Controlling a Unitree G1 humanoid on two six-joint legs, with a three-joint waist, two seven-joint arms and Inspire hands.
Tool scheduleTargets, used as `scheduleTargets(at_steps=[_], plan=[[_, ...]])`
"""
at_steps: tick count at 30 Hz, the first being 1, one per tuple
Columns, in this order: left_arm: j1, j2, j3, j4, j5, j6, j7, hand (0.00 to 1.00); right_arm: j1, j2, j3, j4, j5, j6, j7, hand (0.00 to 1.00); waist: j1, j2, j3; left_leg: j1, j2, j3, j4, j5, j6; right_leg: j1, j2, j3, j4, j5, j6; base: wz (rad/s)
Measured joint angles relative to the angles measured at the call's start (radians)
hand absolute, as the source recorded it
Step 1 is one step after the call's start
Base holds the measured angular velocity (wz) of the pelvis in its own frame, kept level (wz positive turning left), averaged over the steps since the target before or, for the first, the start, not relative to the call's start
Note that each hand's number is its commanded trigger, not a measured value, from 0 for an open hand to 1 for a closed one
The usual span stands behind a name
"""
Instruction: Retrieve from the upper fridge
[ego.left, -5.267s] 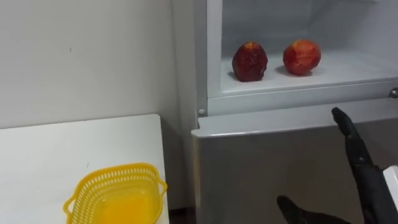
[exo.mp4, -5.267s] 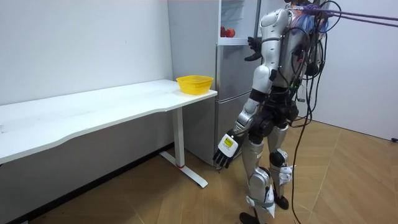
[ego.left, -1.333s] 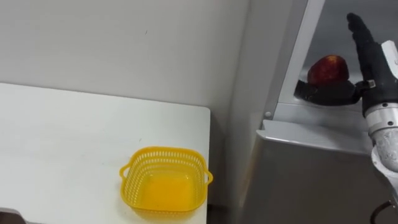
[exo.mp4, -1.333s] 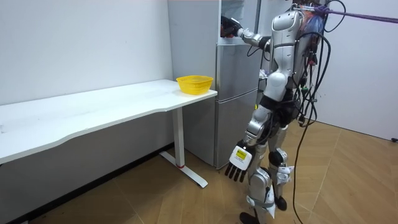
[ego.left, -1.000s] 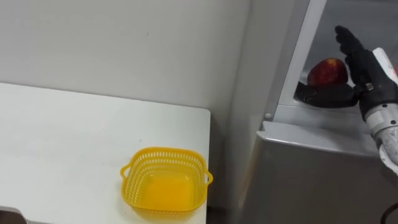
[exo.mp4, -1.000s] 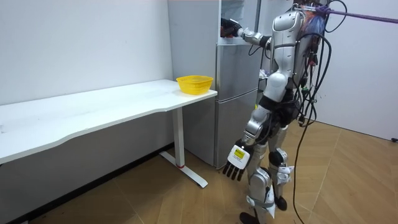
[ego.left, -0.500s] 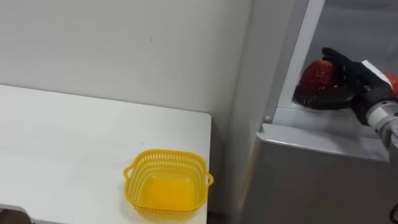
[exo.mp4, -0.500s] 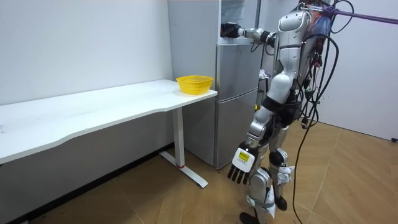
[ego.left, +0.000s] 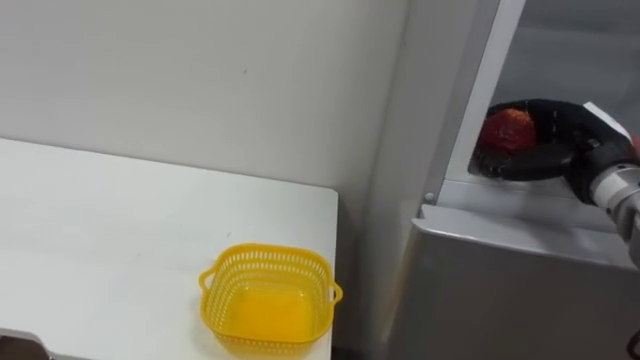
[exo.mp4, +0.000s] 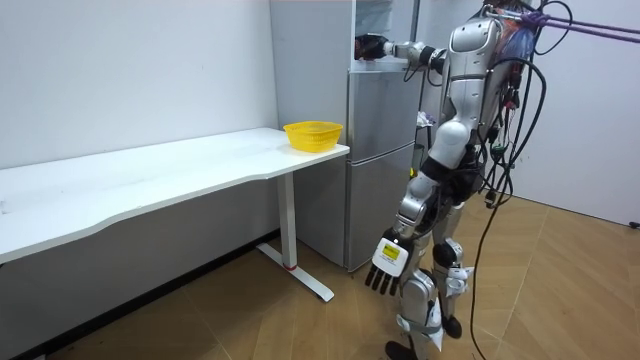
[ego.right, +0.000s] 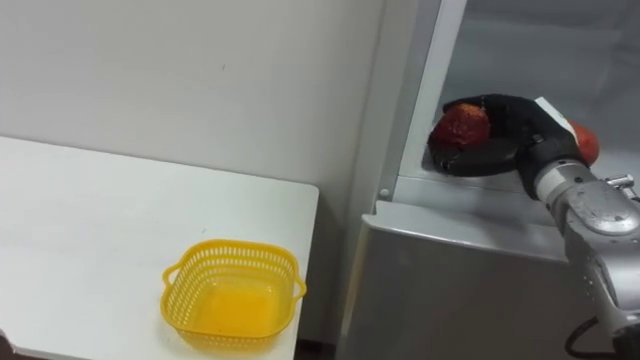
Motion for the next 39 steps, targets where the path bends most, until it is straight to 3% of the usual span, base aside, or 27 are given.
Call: scheduleTargets(at_steps=[13, 19, 23, 28, 30, 34, 37, 39], plan=[[-0.003, 0.001, -0.003, 0.0, -0.003, -0.002, 0.008, 0.0, 0.0, 0.0, 0.0, -0.01, 0.022, -0.01, -0.031, 1.0, -0.002, 0.01, 0.0067, -0.002, 0.0, -0.002, 0.002, 0.0, 0.0, -0.001, 0.0, -0.003, 0.0, 0.0, 0.0, 0.0], [0.009, 0.001, -0.009, 0.0, -0.004, -0.012, 0.011, 0.0, 0.005, 0.003, 0.003, -0.059, 0.012, -0.007, -0.048, 1.0, -0.019, 0.015, 0.0048, 0.003, 0.0, 0.001, -0.005, 0.001, -0.001, -0.004, 0.0, -0.003, -0.001, 0.0, 0.0, -0.01], [0.014, 0.001, -0.007, -0.028, 0.002, -0.027, 0.014, 0.0, 0.066, 0.006, 0.001, -0.15, -0.033, -0.008, -0.112, 1.0, -0.021, 0.017, 0.0037, 0.003, 0.0, 0.004, -0.004, 0.001, -0.001, -0.005, 0.0, -0.002, -0.001, 0.0, 0.0, 0.0], [0.016, 0.001, -0.008, -0.033, -0.026, -0.057, 0.031, 0.0, 0.151, 0.04, 0.001, -0.313, -0.135, -0.008, -0.202, 1.0, -0.02, 0.042, -0.0089, 0.011, 0.0, 0.007, -0.005, 0.001, 0.0, -0.001, 0.0, 0.004, -0.001, 0.0, 0.0, -0.01], [0.023, 0.0, -0.019, -0.019, -0.045, -0.075, 0.047, 0.0, 0.197, 0.069, 0.001, -0.401, -0.16, -0.009, -0.25, 1.0, -0.022, 0.052, -0.0054, 0.016, 0.0, 0.007, -0.005, 0.001, 0.0, 0.001, 0.0, 0.003, -0.002, 0.0, 0.0, -0.02], [0.027, -0.012, -0.036, -0.015, -0.037, -0.076, 0.061, 0.0, 0.241, 0.109, -0.002, -0.498, -0.192, -0.012, -0.311, 1.0, -0.025, 0.069, 0.0045, 0.015, 0.0, 0.019, -0.011, 0.001, 0.0, -0.001, 0.001, 0.016, -0.001, 0.0, 0.0, -0.08], [0.033, -0.019, -0.036, 0.002, -0.023, -0.078, 0.076, 0.0, 0.299, 0.148, -0.004, -0.616, -0.292, -0.03, -0.367, 1.0, -0.025, 0.082, 0.0013, 0.014, 0.002, 0.025, -0.015, 0.002, 0.0, -0.006, 0.003, 0.026, 0.001, 0.0, -0.001, -0.05], [0.037, -0.019, -0.038, 0.012, -0.023, -0.088, 0.077, 0.0, 0.311, 0.16, -0.004, -0.664, -0.341, -0.062, -0.42, 1.0, -0.027, 0.085, -0.0018, 0.015, 0.001, 0.027, -0.023, 0.006, -0.001, -0.012, 0.003, 0.028, 0.003, 0.001, -0.001, -0.04]])
